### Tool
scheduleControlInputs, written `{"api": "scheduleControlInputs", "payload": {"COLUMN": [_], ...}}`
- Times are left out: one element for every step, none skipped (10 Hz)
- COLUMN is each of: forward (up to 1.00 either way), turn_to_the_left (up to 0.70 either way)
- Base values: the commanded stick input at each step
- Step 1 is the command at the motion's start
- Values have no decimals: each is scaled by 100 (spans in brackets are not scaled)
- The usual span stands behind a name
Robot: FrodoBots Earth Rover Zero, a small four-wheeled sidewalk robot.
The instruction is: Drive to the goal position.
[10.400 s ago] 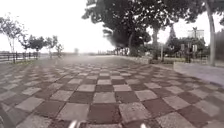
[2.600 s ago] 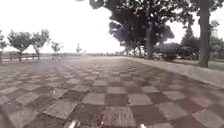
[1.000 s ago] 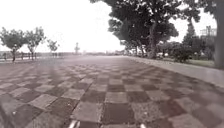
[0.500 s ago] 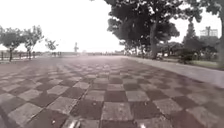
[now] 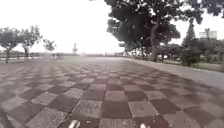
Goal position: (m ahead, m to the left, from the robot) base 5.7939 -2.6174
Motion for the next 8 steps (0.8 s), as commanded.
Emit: {"api": "scheduleControlInputs", "payload": {"forward": [70,70,70,70,70,70,70,70], "turn_to_the_left": [0,0,0,0,0,0,0,0]}}
